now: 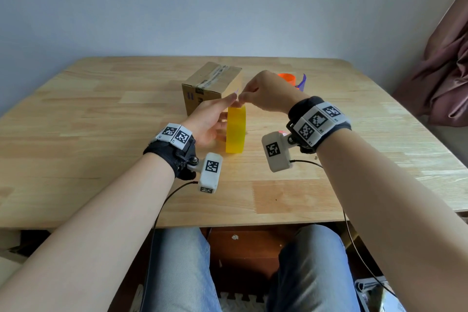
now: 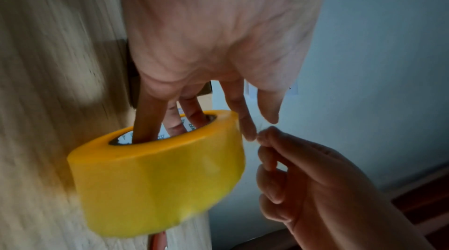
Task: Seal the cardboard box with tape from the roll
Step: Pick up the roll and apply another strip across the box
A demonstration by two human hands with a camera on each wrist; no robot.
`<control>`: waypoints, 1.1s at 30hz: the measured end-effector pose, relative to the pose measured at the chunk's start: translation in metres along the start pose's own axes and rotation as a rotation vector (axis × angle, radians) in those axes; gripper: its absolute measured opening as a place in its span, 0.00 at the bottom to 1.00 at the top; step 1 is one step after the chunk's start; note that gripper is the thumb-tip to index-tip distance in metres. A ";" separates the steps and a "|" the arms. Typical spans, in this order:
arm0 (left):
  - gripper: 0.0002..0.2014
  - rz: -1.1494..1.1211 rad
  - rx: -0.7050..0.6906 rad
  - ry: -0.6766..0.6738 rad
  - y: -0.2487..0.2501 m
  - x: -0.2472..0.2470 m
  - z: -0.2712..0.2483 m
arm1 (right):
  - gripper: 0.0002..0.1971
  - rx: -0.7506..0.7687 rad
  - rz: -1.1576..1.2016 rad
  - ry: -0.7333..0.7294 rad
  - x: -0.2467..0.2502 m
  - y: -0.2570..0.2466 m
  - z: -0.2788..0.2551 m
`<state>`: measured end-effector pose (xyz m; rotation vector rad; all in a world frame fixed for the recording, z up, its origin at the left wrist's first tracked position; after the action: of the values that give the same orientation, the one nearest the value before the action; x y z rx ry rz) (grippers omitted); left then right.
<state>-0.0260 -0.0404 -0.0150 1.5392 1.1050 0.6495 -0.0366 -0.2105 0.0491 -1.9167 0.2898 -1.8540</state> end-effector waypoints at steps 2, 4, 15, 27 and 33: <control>0.16 0.003 -0.006 0.025 -0.001 0.000 0.000 | 0.11 -0.003 0.016 -0.022 -0.005 -0.002 0.000; 0.15 0.009 -0.018 0.037 -0.002 0.000 0.001 | 0.11 -0.008 0.039 -0.042 -0.007 -0.004 -0.001; 0.11 0.032 -0.019 0.036 -0.004 0.000 0.004 | 0.08 -0.006 0.045 0.103 0.001 -0.002 0.000; 0.12 0.009 -0.022 0.039 -0.006 0.002 0.004 | 0.05 0.050 0.078 0.173 -0.003 0.005 0.000; 0.12 0.024 -0.037 0.041 -0.008 0.001 0.004 | 0.11 0.037 0.048 0.009 -0.005 0.006 -0.001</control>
<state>-0.0242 -0.0415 -0.0238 1.5156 1.1012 0.7170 -0.0369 -0.2133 0.0418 -1.8607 0.2993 -1.8252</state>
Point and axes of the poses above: each hand's wrist, its own z-axis towards the middle knuckle, its own x-axis out of the back of the hand, y = z × x, the point moved 1 cm from there along z, towards the middle knuckle, and after that the axes turned 5 degrees about -y, right-handed, at the moved point
